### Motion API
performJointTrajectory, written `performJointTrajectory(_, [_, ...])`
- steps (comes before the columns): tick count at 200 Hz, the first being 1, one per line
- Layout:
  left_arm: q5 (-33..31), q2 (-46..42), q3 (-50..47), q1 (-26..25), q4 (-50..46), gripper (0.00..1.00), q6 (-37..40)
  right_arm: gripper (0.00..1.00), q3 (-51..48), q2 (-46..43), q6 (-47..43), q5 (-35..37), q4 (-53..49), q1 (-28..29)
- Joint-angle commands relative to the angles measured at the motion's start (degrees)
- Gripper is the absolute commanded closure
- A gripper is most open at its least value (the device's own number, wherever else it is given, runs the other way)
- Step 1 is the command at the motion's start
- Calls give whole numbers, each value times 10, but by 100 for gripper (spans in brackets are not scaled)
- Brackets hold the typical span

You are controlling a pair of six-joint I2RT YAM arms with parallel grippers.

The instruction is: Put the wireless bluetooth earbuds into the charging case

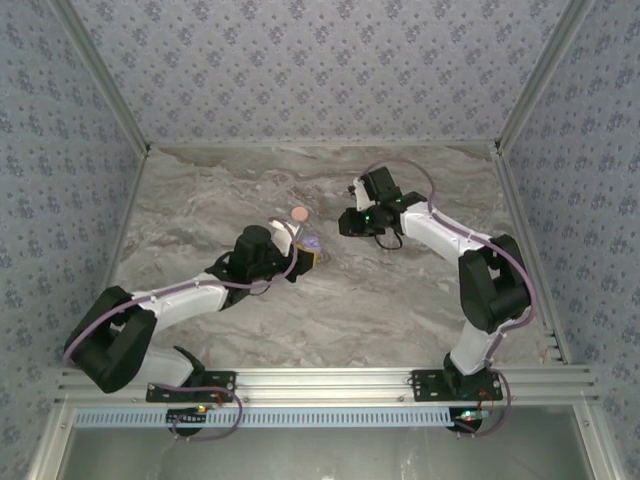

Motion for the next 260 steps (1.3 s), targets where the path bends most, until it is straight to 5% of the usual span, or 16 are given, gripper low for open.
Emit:
performJointTrajectory(1, [7, 14, -1, -3, 50, 90, -8, 74, -7, -30, 9, -16, 14, 2])
performJointTrajectory(150, [20, 93, 19, -3, 134, 91, -33, 73, -5, -93, 4, -17, 34, 32])
performJointTrajectory(193, [-57, 34, 5, -3, 73, 91, -11, 72, 13, -59, -9, 19, -10, 33])
performJointTrajectory(260, [-160, -140, 2, -2, -134, 90, 27, 67, 71, 56, -33, -24, -58, 55])
